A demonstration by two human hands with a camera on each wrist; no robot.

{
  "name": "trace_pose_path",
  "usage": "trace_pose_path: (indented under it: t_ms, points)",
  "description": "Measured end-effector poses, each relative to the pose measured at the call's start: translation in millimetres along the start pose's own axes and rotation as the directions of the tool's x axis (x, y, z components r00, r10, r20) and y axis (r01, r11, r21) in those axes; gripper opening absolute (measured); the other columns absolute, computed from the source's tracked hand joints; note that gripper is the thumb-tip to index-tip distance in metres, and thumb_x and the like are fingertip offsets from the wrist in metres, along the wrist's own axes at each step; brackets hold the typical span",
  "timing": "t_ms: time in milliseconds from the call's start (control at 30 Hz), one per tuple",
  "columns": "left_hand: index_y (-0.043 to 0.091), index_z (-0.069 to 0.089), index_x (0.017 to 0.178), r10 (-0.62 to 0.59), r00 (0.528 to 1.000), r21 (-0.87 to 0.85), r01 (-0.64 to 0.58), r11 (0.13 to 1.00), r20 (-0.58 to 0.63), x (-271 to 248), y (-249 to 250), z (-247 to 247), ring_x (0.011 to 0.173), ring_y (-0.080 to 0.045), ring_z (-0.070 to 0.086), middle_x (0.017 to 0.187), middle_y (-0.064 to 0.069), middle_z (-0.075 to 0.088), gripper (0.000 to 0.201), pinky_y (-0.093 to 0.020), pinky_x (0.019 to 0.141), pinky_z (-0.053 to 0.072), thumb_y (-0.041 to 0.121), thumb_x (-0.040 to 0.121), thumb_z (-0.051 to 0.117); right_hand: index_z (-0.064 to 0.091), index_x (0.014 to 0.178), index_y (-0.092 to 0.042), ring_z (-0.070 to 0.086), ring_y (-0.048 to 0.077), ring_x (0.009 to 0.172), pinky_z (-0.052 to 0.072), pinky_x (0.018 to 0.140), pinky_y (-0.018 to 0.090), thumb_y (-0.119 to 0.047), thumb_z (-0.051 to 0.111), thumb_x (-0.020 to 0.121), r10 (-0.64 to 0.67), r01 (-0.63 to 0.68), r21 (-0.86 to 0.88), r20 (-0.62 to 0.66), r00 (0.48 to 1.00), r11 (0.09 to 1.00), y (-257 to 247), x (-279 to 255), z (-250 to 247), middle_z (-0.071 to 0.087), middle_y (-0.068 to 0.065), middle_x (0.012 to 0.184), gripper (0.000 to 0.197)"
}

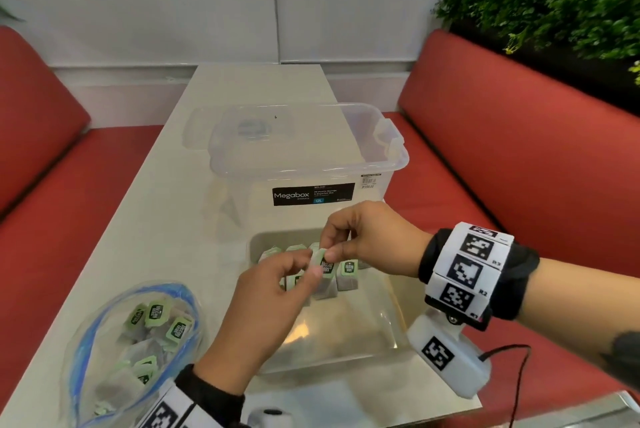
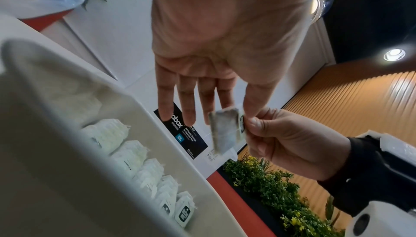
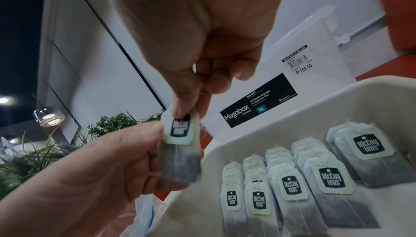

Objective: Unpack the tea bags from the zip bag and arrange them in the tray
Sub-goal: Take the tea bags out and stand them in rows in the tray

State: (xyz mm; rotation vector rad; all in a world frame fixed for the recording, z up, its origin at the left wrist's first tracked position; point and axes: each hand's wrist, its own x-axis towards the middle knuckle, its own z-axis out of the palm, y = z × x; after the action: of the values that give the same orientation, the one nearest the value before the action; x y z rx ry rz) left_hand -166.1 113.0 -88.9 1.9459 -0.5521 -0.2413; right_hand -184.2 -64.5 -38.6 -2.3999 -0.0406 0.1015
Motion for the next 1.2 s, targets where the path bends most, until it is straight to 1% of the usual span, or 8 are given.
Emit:
trace_pose_path:
  t_ms: [67,300,467,567,667,833,967,1200]
  points:
    - [0.034,0.066,0.073,0.009,1.0,0.075,-0.008,0.997,-0.024,2.2,0.6,3.7,0.097,0.014,0.054,0.094,0.033,0.065,0.005,-0.008,0.077,0.04,0.036,0.077,0.068,0.069,0.076,-0.022,0.055,0.007,0.064,0.046,0.068,0.026,-0.016,0.078,0.074,0.0,0.0,-0.011,0.002,1.0,1.0,1.4,-1.1,-1.9,0.068,0.002,0.072,0.011]
    - [0.036,0.068,0.093,0.038,0.999,0.206,-0.038,0.978,0.002,12.2,6.7,14.0,0.094,0.005,0.055,0.097,0.026,0.063,0.013,-0.011,0.072,0.038,0.04,0.082,0.063,0.072,0.077,-0.022,0.058,0.007,0.067,0.048,0.069,0.025,-0.02,0.079,0.074,-0.002,0.005,-0.061,0.048,0.999,0.998,2.3,-0.2,-20.4,0.071,0.004,0.078,0.008]
    - [0.039,0.062,0.071,0.06,0.996,0.21,-0.073,0.975,0.065,18.5,8.4,18.9,0.086,0.019,0.05,0.09,0.031,0.059,0.016,0.001,0.067,0.032,0.034,0.086,0.06,0.074,0.08,-0.024,0.055,-0.002,0.062,0.044,0.065,0.014,-0.023,0.079,0.074,0.011,0.0,-0.144,0.074,0.997,0.99,4.5,-0.1,-28.4,0.07,-0.006,0.074,0.008]
    - [0.039,0.064,0.101,0.045,0.996,0.228,-0.061,0.972,0.076,17.9,6.5,18.8,0.09,0.011,0.05,0.098,0.028,0.056,0.018,-0.009,0.076,0.036,0.033,0.085,0.063,0.073,0.082,-0.024,0.059,0.001,0.067,0.047,0.067,0.017,-0.024,0.078,0.074,0.045,-0.018,-0.258,0.102,0.994,0.966,5.7,1.2,-33.0,0.069,-0.008,0.075,0.009]
    - [0.037,0.057,0.117,0.035,0.999,0.248,-0.041,0.968,0.027,12.8,-4.4,14.8,0.101,0.004,0.049,0.104,0.028,0.052,0.036,-0.016,0.082,0.035,0.03,0.083,0.065,0.071,0.083,-0.026,0.058,0.006,0.071,0.047,0.064,0.023,-0.026,0.075,0.076,0.145,-0.077,-0.48,0.105,0.984,0.874,12.6,7.7,-40.3,0.065,-0.013,0.073,0.008]
    - [0.044,0.057,0.099,0.114,0.993,0.316,-0.111,0.942,0.012,-3.9,-25.0,5.8,0.094,0.005,0.051,0.097,0.034,0.053,0.02,-0.022,0.084,0.041,0.032,0.084,0.061,0.07,0.088,-0.027,0.055,0.012,0.076,0.042,0.062,0.023,-0.021,0.065,0.082,0.301,-0.077,-0.752,0.165,0.939,0.655,32.6,23.6,-35.1,0.065,-0.011,0.084,0.009]
    - [0.043,0.057,0.095,0.143,0.99,0.406,-0.127,0.905,-0.008,-15.0,-47.8,6.9,0.101,0.006,0.048,0.1,0.033,0.055,0.023,-0.039,0.098,0.032,0.046,0.078,0.042,0.071,0.094,-0.023,0.063,0.019,0.086,0.048,0.068,0.026,-0.017,0.056,0.083,0.365,-0.043,-0.826,0.201,0.909,0.562,47.9,35.6,-22.8,0.069,-0.004,0.095,0.02]
    - [0.044,0.052,0.097,0.209,0.978,0.436,-0.177,0.882,-0.026,-18.7,-69.6,10.8,0.115,0.0,0.044,0.108,0.029,0.058,0.02,-0.052,0.1,0.027,0.043,0.08,0.042,0.067,0.094,-0.018,0.054,0.023,0.076,0.045,0.067,0.028,-0.017,0.054,0.085,0.45,-0.03,-0.89,0.2,0.87,0.455,55.9,53.6,-7.9,0.065,0.003,0.093,0.017]
